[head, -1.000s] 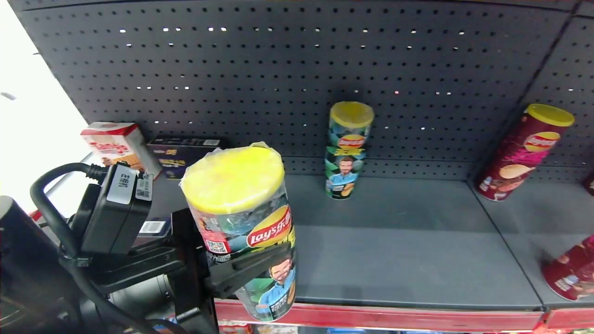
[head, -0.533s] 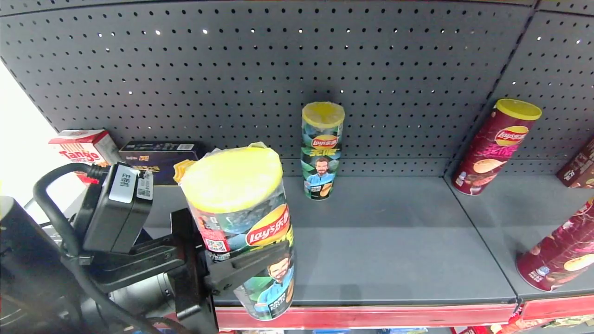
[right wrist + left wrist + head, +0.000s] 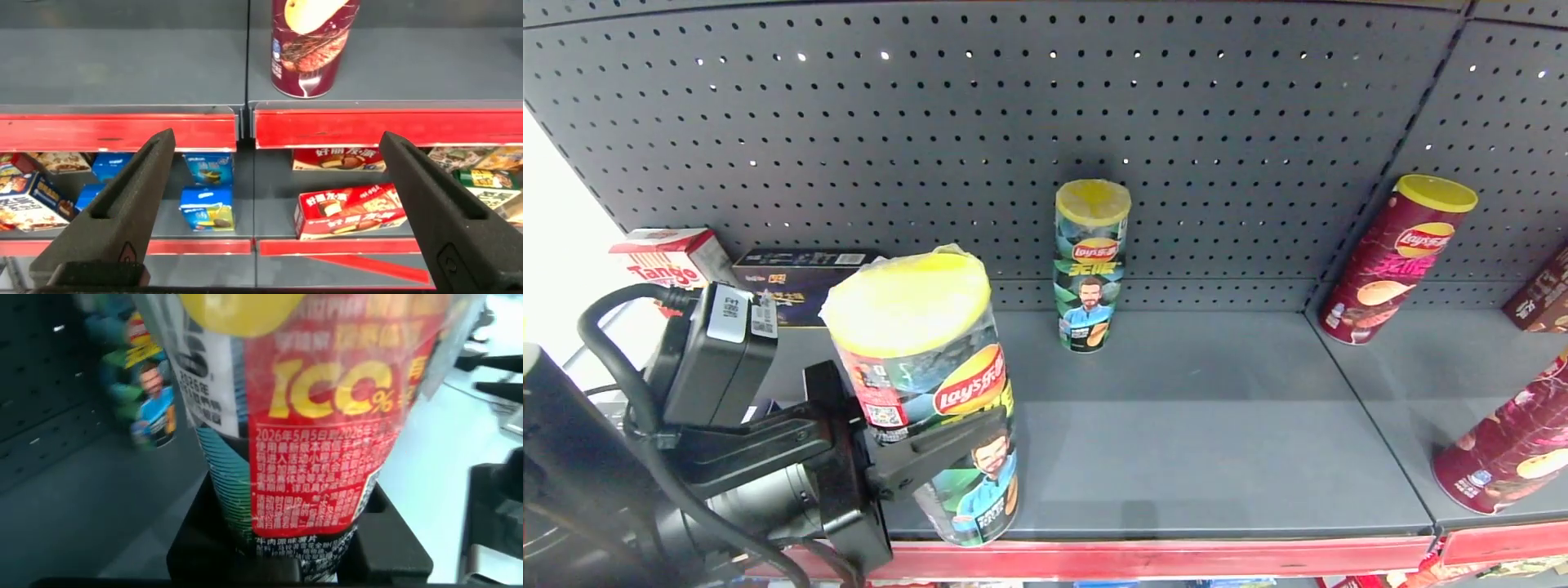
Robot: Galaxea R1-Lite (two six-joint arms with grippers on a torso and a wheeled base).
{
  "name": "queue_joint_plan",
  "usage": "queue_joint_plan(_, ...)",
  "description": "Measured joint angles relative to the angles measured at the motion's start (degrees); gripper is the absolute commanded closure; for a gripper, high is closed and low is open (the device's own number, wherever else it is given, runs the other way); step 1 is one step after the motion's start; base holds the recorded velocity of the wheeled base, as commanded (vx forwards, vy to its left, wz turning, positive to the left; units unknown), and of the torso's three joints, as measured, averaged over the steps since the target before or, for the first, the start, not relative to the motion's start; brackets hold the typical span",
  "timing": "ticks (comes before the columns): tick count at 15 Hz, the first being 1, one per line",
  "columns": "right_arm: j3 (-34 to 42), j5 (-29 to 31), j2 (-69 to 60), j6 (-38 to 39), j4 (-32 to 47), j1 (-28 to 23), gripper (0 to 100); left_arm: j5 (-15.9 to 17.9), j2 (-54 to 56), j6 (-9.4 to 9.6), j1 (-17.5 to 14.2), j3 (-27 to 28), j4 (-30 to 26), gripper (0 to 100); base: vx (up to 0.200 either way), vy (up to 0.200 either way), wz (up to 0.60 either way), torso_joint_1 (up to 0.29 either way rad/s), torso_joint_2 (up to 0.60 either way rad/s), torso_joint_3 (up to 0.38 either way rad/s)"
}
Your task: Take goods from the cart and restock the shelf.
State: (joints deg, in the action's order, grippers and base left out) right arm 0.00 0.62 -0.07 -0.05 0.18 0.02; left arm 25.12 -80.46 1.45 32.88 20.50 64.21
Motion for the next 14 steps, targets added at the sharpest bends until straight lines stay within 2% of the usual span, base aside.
queue_joint_plan(5, -0.27, -0.46, 0.21, -0.41, 0.04, 0.22, 0, 0.0, 0.15, -0.01, -3.94, -0.55, 1.49, 100, 0.0, 0.0, 0.0, 0.0, 0.0, 0.0)
queue_joint_plan(9, -11.19, -2.72, 7.16, 0.59, -0.48, 1.46, 0, 0.05, -1.13, -0.06, -4.9, -0.02, 1.54, 100, 0.0, 0.0, 0.0, 0.0, 0.0, 0.0)
queue_joint_plan(11, -16.53, -7.59, 14.35, -0.93, -1.11, 5.84, 0, 0.0, -1.6, -0.06, -4.99, 0.02, 1.45, 100, 0.0, 0.0, 0.0, 0.0, 0.0, 0.0)
queue_joint_plan(14, -20.18, -14.38, 22.35, -2.63, -1.55, 13.42, 0, 0.18, -1.65, -0.04, -6.1, -0.37, 1.54, 100, 0.0, 0.0, 0.0, 0.0, 0.0, 0.0)
